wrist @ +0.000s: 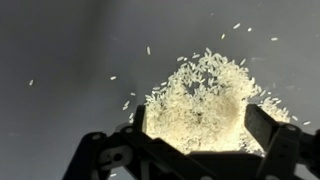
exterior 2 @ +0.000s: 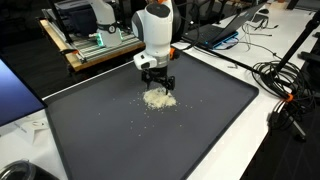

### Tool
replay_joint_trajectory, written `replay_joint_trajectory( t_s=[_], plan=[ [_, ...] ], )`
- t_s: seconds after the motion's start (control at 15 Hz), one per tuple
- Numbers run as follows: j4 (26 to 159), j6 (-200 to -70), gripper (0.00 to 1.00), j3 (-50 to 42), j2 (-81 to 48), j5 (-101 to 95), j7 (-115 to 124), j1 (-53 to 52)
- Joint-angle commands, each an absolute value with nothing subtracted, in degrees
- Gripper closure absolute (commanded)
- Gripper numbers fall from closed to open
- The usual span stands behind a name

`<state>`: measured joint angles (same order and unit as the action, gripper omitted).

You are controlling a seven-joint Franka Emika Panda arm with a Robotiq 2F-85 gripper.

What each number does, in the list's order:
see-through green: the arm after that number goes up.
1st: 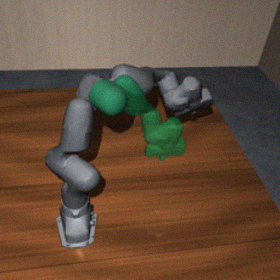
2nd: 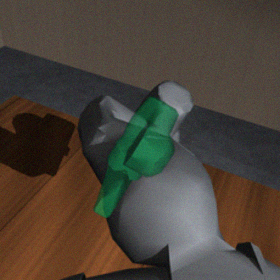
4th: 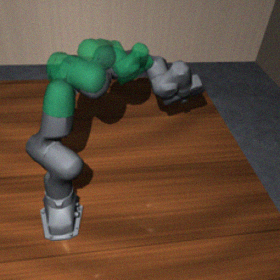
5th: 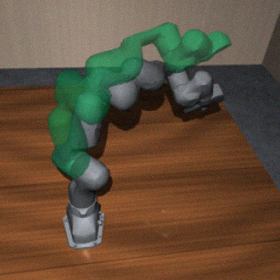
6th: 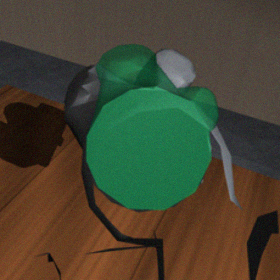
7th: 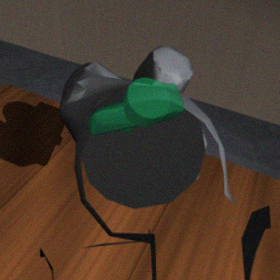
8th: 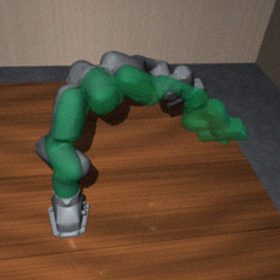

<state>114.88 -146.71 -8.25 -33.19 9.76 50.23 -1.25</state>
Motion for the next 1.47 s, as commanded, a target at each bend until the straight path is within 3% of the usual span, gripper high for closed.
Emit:
replay_joint_trajectory(
  t_s=[0.0, 1.4],
  plan=[
    [116.84, -151.17, 0.00, -8.54, -33.30, 11.38, 52.37, -2.04],
    [109.90, -145.68, 0.00, -11.01, -37.32, 6.90, 54.81, -3.47]
  ],
)
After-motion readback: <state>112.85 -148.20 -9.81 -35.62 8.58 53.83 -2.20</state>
